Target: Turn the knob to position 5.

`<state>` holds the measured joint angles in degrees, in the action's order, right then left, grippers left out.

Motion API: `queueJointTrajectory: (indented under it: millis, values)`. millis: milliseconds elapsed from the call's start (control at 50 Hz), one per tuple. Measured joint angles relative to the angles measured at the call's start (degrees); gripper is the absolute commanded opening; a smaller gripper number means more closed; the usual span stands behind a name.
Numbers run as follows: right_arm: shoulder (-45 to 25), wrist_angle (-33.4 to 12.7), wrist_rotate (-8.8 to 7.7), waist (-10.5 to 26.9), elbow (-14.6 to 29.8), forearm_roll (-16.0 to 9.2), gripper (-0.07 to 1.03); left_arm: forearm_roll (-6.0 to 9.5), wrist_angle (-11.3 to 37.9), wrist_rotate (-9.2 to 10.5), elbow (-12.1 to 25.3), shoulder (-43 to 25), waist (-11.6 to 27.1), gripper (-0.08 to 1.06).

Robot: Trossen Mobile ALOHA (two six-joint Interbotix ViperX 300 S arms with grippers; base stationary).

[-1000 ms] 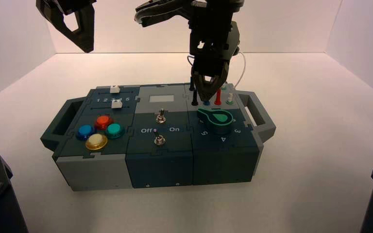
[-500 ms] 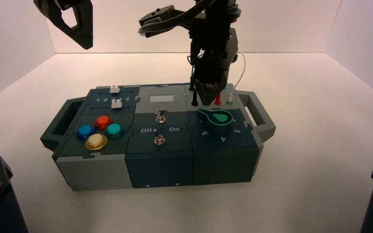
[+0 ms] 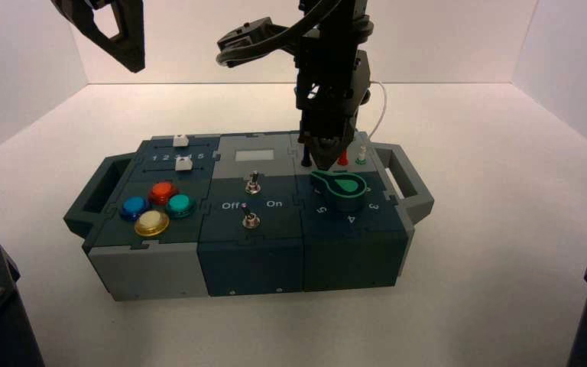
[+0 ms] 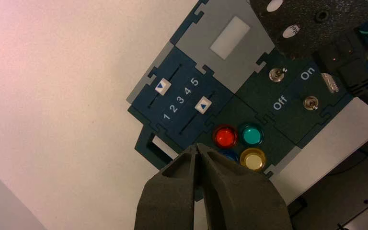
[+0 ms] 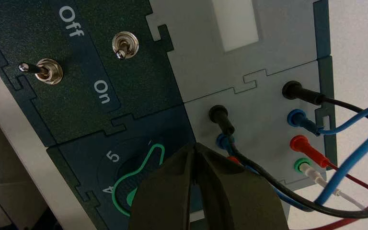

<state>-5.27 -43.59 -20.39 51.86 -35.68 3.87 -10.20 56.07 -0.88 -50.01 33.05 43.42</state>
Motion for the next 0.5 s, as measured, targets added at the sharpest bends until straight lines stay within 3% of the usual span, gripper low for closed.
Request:
queueJointTrajectory:
  millis: [500]
  values:
    - [-0.8, 0.0, 0.09, -0.1, 0.0, -0.4, -0.02, 0.00, 0.3, -0.09, -0.1, -0.3, 0.0, -0.03]
